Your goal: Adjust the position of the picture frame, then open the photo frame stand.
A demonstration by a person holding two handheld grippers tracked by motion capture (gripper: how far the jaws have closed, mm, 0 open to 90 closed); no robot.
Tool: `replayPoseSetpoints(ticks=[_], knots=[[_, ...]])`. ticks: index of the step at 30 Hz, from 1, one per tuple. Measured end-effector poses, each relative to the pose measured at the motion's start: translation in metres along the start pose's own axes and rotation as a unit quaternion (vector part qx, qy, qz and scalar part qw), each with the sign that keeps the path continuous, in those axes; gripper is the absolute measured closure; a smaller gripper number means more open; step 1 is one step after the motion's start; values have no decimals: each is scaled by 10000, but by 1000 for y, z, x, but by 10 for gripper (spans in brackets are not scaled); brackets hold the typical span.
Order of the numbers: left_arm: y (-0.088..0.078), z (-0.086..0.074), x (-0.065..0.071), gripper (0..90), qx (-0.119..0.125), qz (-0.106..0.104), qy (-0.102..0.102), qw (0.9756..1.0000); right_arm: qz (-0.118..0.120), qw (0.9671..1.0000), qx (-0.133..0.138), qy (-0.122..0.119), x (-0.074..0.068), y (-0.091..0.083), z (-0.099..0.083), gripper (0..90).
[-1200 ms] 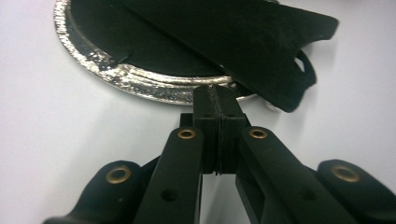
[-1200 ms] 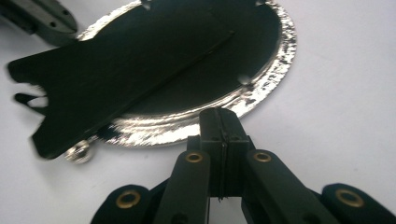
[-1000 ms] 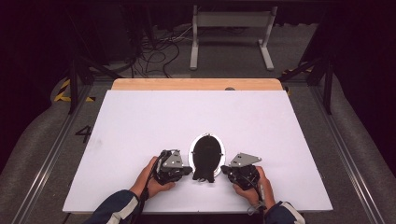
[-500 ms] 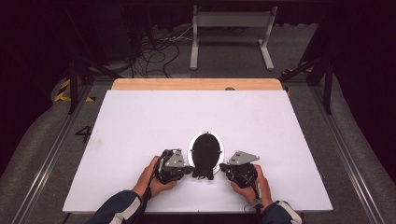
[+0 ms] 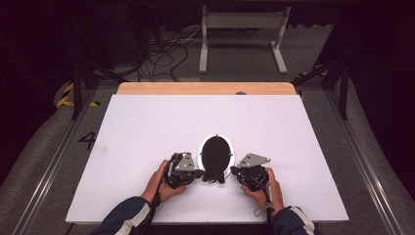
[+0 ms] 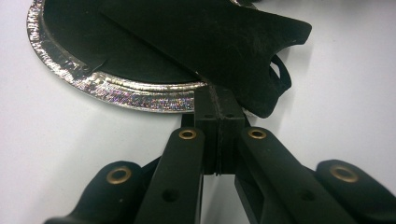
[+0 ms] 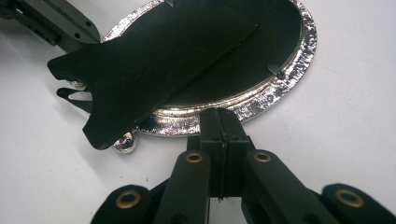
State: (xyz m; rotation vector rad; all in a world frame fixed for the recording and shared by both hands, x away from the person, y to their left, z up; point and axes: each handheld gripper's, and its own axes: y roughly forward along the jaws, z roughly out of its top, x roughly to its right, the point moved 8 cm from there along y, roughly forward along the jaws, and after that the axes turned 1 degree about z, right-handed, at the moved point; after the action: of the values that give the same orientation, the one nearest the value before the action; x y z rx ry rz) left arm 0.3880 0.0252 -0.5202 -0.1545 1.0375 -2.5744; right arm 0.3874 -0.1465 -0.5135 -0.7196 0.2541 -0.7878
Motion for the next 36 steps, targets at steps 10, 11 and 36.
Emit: replayPoseSetpoints(ticks=[10, 11, 36], knots=[[2, 2, -6, 900, 24, -10, -79, 10000, -65, 10000, -13, 30, 4, 3, 3, 900], [2, 2, -6, 900, 24, -10, -79, 10000, -65, 10000, -13, 30, 4, 3, 3, 900], [-120, -101, -32, 520, 420, 1064, -784, 9903, 537, 9983, 124, 205, 3, -15, 0, 863]])
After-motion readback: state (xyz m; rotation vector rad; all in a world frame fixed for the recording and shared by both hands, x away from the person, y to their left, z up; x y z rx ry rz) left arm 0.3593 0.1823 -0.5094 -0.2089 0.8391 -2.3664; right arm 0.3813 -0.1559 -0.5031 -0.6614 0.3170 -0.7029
